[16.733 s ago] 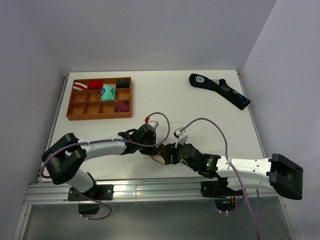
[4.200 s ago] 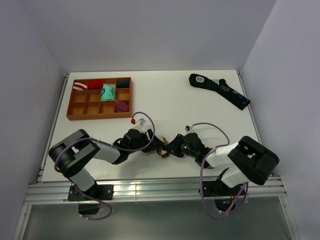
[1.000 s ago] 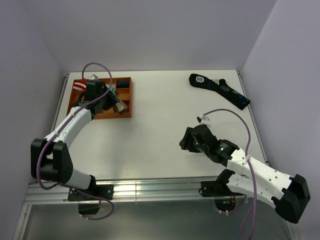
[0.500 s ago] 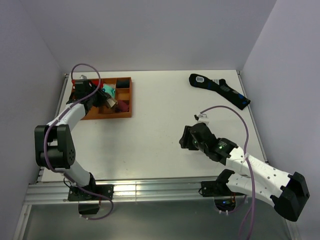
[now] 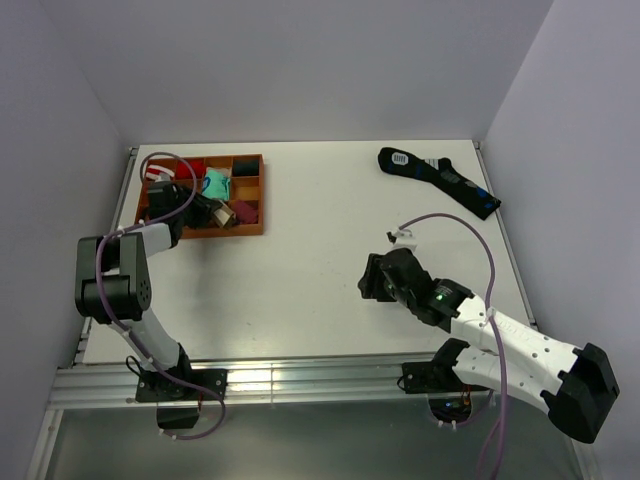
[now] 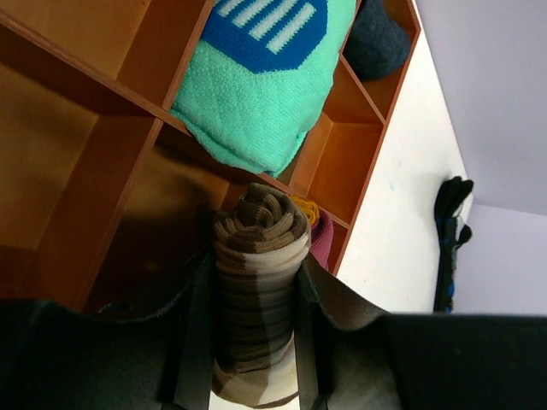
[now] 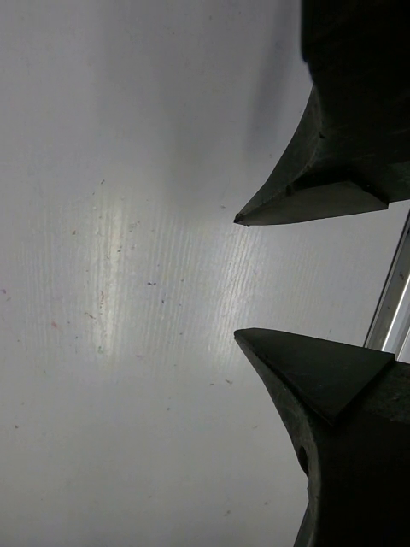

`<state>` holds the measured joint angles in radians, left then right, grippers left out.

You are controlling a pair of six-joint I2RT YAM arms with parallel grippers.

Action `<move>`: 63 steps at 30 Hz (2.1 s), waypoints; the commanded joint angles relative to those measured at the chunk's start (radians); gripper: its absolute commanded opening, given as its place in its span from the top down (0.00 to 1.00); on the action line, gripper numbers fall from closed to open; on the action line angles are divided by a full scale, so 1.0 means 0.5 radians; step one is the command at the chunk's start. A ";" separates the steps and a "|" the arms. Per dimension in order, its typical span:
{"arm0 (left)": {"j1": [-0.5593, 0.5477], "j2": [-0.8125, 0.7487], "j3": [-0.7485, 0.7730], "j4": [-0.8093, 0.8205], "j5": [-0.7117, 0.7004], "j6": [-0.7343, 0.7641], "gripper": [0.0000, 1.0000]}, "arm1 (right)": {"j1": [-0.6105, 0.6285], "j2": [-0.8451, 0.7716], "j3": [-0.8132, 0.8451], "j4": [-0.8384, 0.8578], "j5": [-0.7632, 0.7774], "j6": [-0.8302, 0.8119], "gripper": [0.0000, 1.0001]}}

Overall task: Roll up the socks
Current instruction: Place the sock in the storage box.

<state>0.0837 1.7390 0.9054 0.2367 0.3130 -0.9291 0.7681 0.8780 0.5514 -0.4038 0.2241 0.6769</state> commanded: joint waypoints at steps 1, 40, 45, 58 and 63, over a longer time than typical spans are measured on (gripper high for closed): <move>0.035 0.029 -0.053 0.358 0.144 -0.102 1.00 | 0.010 -0.029 -0.026 0.099 0.037 -0.041 0.41; -0.066 0.375 0.481 -0.884 -1.000 0.152 1.00 | 0.010 -0.118 -0.124 0.120 0.009 -0.032 0.41; -0.082 0.501 0.674 -1.133 -1.120 0.106 1.00 | 0.013 -0.115 -0.118 0.096 0.012 -0.019 0.41; -0.149 0.777 1.008 -1.648 -1.390 0.005 1.00 | 0.010 -0.121 -0.103 0.050 -0.016 0.002 0.41; -0.152 0.854 1.094 -1.805 -1.463 -0.099 1.00 | 0.010 -0.142 -0.103 0.016 -0.025 0.014 0.41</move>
<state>-0.0185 2.0655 1.4822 -0.4637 -0.2821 -0.9501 0.7681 0.8318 0.4839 -0.3836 0.2115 0.6754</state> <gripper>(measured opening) 0.383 0.589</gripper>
